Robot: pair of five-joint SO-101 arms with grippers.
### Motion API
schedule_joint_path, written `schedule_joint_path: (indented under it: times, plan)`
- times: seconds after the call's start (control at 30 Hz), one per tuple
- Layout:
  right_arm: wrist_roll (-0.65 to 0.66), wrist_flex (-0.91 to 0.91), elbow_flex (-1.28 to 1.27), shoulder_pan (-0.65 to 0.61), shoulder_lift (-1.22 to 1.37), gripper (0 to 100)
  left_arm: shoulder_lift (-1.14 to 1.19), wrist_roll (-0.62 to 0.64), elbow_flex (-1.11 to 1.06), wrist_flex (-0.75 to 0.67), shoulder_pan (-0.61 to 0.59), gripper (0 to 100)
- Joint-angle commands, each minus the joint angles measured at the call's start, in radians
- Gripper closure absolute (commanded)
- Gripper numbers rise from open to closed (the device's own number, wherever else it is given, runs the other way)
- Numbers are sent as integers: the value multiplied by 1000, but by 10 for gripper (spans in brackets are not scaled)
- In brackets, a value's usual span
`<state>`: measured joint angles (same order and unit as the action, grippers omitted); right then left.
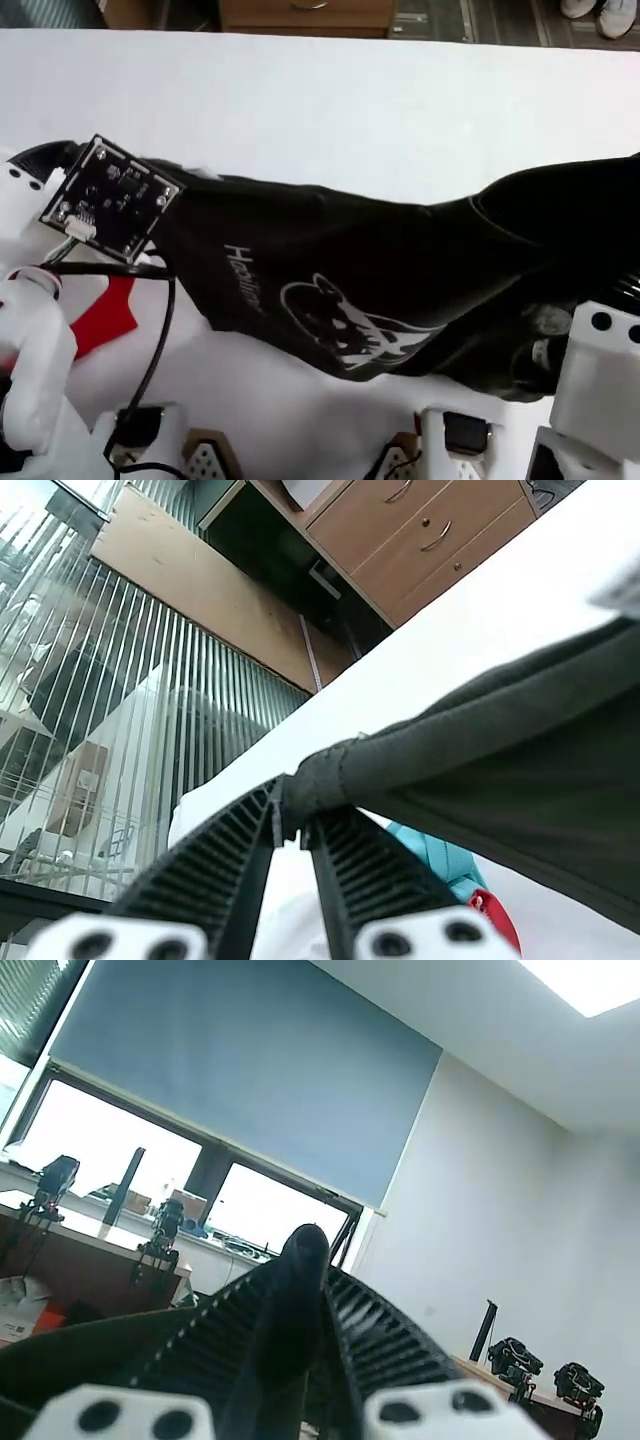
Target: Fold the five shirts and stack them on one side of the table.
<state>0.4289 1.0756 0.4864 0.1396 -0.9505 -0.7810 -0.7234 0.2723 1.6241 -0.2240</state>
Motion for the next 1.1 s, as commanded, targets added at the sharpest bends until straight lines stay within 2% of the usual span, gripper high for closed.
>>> schedule_joint_path:
  times: [0.0, 0.33, 0.6, 0.8, 1.07]
  plan:
    - [9, -19, 12, 15, 4, 979, 6, 6, 22, -3, 2, 980]
    - [9, -21, 66, 13, -7, 979, -61, 9, 82, -8, 0, 980]
    - [5, -24, 117, 13, 4, 979, -86, 9, -50, -15, 0, 980]
    - [8, -25, 124, 13, -5, 979, -86, 9, -10, -8, -3, 980]
    - [3, -19, 170, 8, -5, 979, -86, 5, 104, 18, -133, 980]
